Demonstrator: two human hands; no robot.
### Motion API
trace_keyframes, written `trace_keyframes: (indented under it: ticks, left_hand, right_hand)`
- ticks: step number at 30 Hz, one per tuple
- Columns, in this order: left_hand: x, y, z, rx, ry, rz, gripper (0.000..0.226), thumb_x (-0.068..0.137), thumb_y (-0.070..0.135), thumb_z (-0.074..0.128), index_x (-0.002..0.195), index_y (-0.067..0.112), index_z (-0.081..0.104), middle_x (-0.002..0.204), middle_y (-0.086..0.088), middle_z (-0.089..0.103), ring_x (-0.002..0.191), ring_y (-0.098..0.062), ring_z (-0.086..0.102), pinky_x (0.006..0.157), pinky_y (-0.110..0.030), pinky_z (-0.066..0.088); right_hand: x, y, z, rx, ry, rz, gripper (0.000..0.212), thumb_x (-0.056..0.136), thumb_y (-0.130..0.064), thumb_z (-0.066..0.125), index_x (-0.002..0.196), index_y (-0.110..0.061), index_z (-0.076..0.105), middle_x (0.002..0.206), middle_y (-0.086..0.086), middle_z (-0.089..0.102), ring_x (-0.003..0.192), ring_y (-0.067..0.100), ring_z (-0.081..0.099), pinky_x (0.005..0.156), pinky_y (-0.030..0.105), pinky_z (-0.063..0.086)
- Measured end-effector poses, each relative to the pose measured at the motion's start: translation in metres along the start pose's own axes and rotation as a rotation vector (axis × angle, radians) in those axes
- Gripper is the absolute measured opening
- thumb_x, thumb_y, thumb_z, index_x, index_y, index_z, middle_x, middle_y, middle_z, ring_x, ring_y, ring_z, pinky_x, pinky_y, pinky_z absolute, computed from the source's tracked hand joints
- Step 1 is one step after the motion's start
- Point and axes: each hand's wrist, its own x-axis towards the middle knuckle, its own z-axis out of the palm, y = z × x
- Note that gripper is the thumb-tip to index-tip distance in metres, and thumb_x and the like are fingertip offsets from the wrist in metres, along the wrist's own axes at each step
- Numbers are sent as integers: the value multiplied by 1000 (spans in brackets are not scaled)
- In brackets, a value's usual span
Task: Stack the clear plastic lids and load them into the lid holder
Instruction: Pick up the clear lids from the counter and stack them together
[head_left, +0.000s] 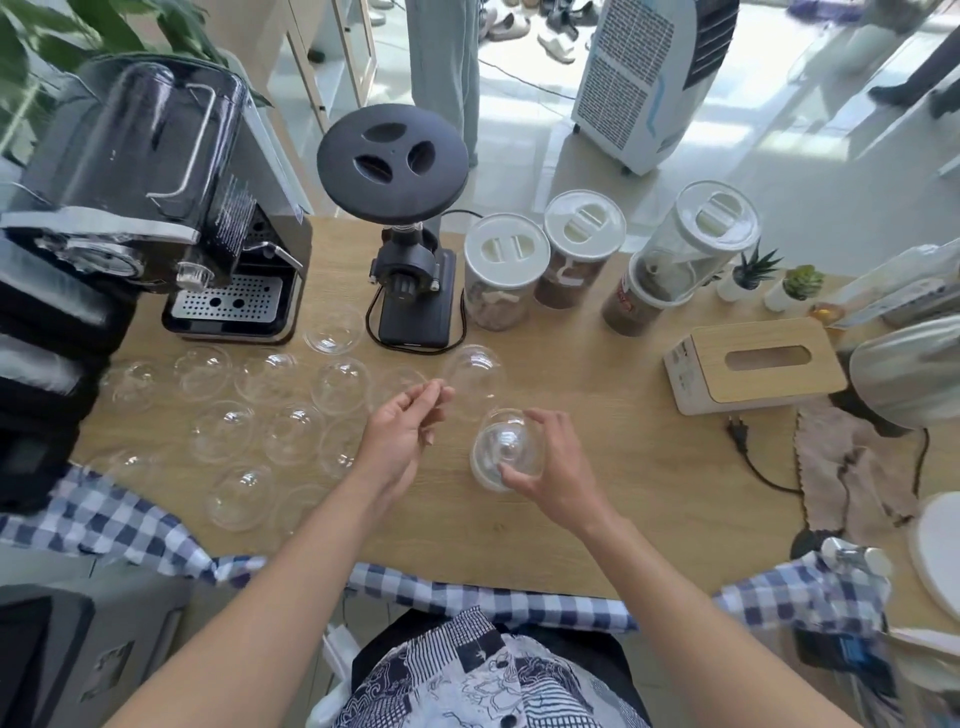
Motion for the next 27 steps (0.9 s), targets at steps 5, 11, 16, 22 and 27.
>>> trace_keyframes:
  ticks: [5, 11, 16, 22, 27]
  left_hand:
    - [-13, -24, -5, -29, -110, -215, 19, 108, 15, 68, 124, 7, 73, 103, 0, 81, 85, -11, 68, 56, -18, 46]
    - [-18, -44, -26, -4, -53, -285, 29, 105, 19, 72, 130, 5, 75, 100, 1, 82, 84, -11, 72, 67, -24, 45]
    - [-24, -48, -41, 29, 12, -298, 23, 108, 16, 67, 126, 4, 75, 96, 0, 80, 85, -12, 68, 71, -25, 49]
    - [-21, -56, -48, 62, 118, -239, 17, 110, 13, 65, 120, 2, 73, 97, -4, 75, 79, -12, 65, 69, -25, 54]
    - [-26, -53, -52, 271, 184, -145, 18, 110, 23, 68, 120, 9, 72, 112, -6, 77, 90, -16, 72, 77, -27, 63]
  right_hand:
    - [-11, -5, 18, -5, -10, 18, 88, 84, -39, 96, 157, -16, 50, 146, -1, 51, 121, 9, 53, 113, 39, 54]
    - [-14, -12, 30, 60, -10, 41, 108, 83, -40, 96, 169, -18, 33, 162, 0, 47, 148, 14, 48, 127, 33, 39]
    - [-19, -15, 42, 41, -82, 9, 126, 79, -41, 98, 174, -30, 16, 169, 0, 39, 151, 15, 44, 129, 40, 38]
    - [-21, -26, 56, 11, -106, -39, 114, 86, -50, 92, 173, -30, 21, 164, 5, 39, 139, 10, 47, 124, 39, 43]
    - [-18, -38, 61, -4, -145, 14, 110, 89, -47, 90, 173, -26, 22, 167, 5, 36, 148, 21, 48, 127, 41, 40]
